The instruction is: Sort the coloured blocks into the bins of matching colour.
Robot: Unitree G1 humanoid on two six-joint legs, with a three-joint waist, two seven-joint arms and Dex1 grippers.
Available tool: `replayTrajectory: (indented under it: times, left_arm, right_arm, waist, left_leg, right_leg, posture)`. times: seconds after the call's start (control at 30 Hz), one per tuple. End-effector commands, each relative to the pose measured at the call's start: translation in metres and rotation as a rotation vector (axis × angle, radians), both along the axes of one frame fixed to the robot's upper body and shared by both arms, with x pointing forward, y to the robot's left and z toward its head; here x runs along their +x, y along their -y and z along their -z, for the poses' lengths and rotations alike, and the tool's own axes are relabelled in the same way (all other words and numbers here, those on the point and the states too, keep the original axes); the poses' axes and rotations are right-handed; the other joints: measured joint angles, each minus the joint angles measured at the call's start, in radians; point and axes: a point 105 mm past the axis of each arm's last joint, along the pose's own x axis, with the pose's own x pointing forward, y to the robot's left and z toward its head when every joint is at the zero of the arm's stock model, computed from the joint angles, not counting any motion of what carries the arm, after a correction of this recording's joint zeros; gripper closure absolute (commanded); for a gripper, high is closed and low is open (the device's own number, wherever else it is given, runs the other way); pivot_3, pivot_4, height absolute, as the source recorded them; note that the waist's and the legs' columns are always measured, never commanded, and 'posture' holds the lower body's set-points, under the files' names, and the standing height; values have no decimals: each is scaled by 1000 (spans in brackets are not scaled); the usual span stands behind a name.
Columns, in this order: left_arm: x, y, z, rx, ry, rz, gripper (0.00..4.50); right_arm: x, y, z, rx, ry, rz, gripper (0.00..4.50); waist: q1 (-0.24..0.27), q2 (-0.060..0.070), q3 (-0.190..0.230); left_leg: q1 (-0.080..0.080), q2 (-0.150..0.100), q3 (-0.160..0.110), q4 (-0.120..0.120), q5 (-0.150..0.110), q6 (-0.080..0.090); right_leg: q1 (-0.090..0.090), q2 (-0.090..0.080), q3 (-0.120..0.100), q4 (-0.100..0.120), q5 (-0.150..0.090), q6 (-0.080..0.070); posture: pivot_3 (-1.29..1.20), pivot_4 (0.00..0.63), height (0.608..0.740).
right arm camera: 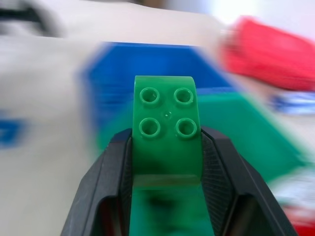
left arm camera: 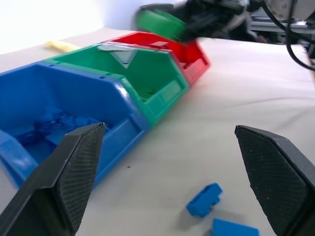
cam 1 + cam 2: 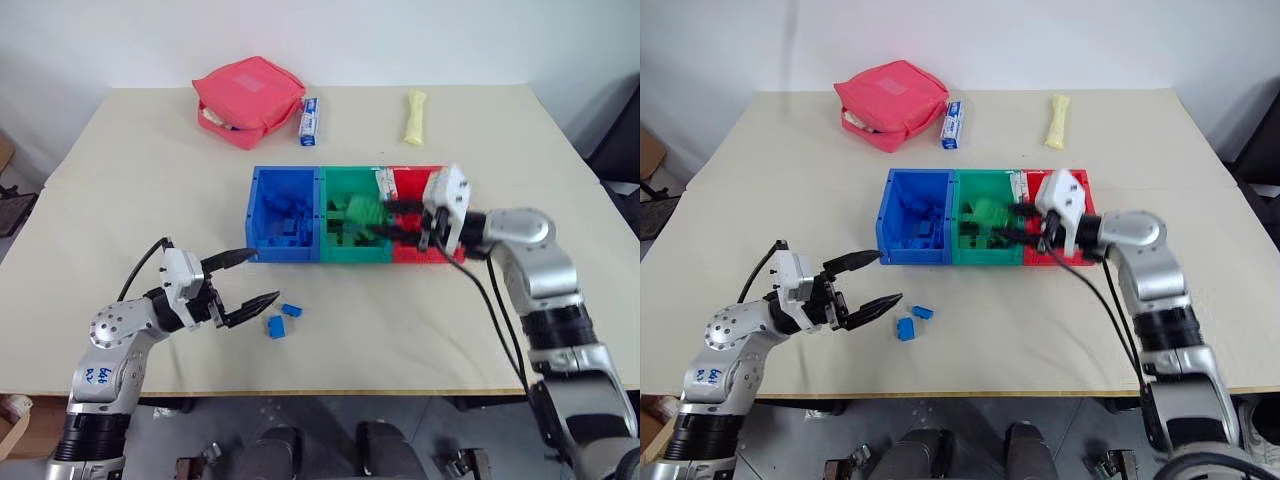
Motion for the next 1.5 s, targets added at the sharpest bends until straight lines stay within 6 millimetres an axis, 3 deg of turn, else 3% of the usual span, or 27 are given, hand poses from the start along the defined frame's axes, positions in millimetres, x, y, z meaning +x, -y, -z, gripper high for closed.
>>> replayTrajectory:
  times: [0.03, 0.27, 0.33, 0.47, 0.6, 0.73, 0.97, 1.17, 1.43, 1.5]
  left_arm:
    - [0, 2, -7, 0, 37, -2, 0]
    - [-2, -7, -4, 19, 19, -23, 0]
    - [-2, -13, -2, 45, 17, -30, 0]
    - [1, -32, 2, 116, 1, -58, 0]
    - [-3, -64, 18, 276, -49, -50, 0]
    - [-6, -71, 22, 348, -81, -5, 0]
    - [-11, -16, 12, 389, -131, 151, 0]
    - [0, 37, 20, 502, -183, 142, 0]
    - [11, 56, 41, 652, -245, 114, 0]
    - [16, 54, 44, 700, -252, 104, 379]
  right_arm:
    - [13, -3, -6, 24, 36, 60, 3038]
    - [9, -1, -13, 45, 21, 23, 724]
    - [-3, 1, -16, 65, 15, -47, 40]
    - [-33, 12, -6, 39, -13, -160, 12]
    - [-76, 32, 23, -41, -67, -267, 12]
    - [-102, 56, 53, -161, -177, -284, 12]
    - [-119, 80, 68, -165, -229, -187, 12]
    - [-122, 74, 68, -118, -229, -139, 12]
    - [-127, 71, 60, -92, -222, -85, 12]
    - [-129, 74, 60, -98, -217, -65, 0]
  waist:
    - [0, 0, 0]
    - [0, 0, 0]
    - [0, 0, 0]
    - [3, 0, 0]
    - [5, 0, 0]
    - [3, 0, 0]
    - [5, 0, 0]
    - [9, 0, 0]
    - [11, -1, 1]
    - [19, -1, 1]
  left_leg:
    - [0, 0, 0, 0, 0, 0]
    - [-2, 0, 0, -1, 0, 0]
    - [-2, 0, 0, 0, 0, 0]
    - [-2, 0, 0, 0, 0, 0]
    - [-2, 0, -2, -2, 0, 0]
    - [-2, -1, 0, -2, 0, 1]
    - [0, 0, 0, -1, 0, 1]
    - [0, 0, 0, -1, 0, 1]
    - [0, 0, 0, -1, 0, 1]
    - [0, 0, 0, 0, 0, 1]
  right_leg:
    - [-1, 0, 0, 0, 0, 0]
    - [-1, 0, -1, 2, 0, 0]
    - [-1, 0, -1, 1, 0, 0]
    - [-1, 0, -1, 0, 0, 0]
    - [0, -1, 0, -1, 0, 0]
    - [0, -1, 0, -4, 0, 0]
    - [3, -2, 4, -5, 0, 0]
    - [3, -1, 4, -4, 0, 0]
    - [2, 0, 3, -2, 0, 0]
    - [2, 0, 3, -3, 0, 0]
  posture:
    - [0, 150, 740]
    - [0, 150, 740]
    - [0, 150, 740]
    - [0, 150, 740]
    - [0, 150, 740]
    - [0, 150, 740]
    - [0, 150, 740]
    - [0, 150, 740]
    - [0, 150, 740]
    - [0, 150, 740]
